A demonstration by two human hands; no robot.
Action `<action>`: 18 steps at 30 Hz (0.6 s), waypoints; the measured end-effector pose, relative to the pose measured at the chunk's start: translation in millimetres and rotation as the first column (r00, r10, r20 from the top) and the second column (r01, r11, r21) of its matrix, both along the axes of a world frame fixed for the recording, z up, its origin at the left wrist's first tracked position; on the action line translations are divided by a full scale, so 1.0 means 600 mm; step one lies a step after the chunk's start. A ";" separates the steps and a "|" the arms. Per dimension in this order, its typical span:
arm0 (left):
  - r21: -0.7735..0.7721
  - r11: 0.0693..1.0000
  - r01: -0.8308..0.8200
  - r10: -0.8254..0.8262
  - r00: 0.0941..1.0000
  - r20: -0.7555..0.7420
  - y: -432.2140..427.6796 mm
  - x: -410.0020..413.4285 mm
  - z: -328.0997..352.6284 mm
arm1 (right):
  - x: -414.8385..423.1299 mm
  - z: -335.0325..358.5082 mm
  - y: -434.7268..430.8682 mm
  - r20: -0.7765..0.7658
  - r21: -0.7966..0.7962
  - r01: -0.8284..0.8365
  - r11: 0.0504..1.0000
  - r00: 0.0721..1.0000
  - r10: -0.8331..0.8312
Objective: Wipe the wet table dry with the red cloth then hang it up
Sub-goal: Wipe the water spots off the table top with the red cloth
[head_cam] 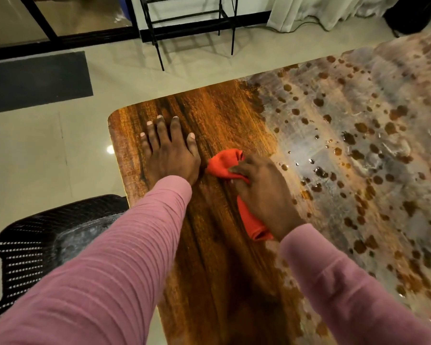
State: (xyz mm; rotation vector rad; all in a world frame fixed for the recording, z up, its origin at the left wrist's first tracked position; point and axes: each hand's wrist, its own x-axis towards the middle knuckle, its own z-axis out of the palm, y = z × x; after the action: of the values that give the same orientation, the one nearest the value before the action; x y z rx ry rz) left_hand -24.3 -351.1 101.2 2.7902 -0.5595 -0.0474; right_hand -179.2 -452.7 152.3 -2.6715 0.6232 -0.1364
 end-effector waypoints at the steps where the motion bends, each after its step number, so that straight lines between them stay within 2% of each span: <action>1: -0.002 1.000 0.005 -0.005 1.000 0.003 0.001 0.001 0.000 | -0.004 0.000 -0.018 -0.004 -0.018 0.048 0.999 0.999 -0.048; 4: -0.006 1.000 0.019 -0.019 1.000 0.020 0.003 0.000 -0.003 | -0.005 0.004 -0.076 -0.023 -0.052 0.296 0.954 0.954 -0.298; 6: -0.004 1.000 0.011 -0.011 1.000 0.028 0.001 -0.001 -0.003 | -0.003 0.003 -0.074 -0.014 -0.051 0.361 0.931 0.932 -0.363; 8: -0.001 1.000 -0.001 0.001 1.000 0.023 -0.001 -0.003 -0.002 | -0.006 0.001 -0.037 -0.005 -0.024 0.301 0.953 0.954 -0.301; 11: -0.013 1.000 -0.002 0.003 1.000 0.023 -0.002 -0.005 0.002 | -0.030 -0.001 0.026 0.019 0.038 0.066 0.997 0.998 -0.067; 13: -0.018 1.000 0.000 0.000 1.000 0.027 0.000 -0.006 0.002 | -0.047 0.000 0.019 -0.001 0.033 -0.003 0.999 1.000 0.003; 15: -0.022 1.000 0.008 -0.007 0.999 0.034 0.002 -0.007 0.003 | -0.050 0.001 -0.016 -0.007 -0.005 0.138 0.990 0.990 -0.138; 17: -0.030 0.999 0.011 -0.009 0.999 0.038 0.003 -0.006 0.003 | -0.048 0.005 -0.044 -0.001 -0.034 0.332 0.943 0.943 -0.332; 18: -0.030 0.999 0.009 -0.007 0.999 0.047 0.002 -0.006 0.003 | -0.047 0.006 -0.044 -0.001 -0.039 0.374 0.927 0.927 -0.374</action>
State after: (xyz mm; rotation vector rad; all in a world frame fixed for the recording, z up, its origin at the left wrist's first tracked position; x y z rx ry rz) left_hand -28.1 -349.8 102.8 2.7656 -0.5779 0.0241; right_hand -207.6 -478.8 155.9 -2.5588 1.1404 -0.2431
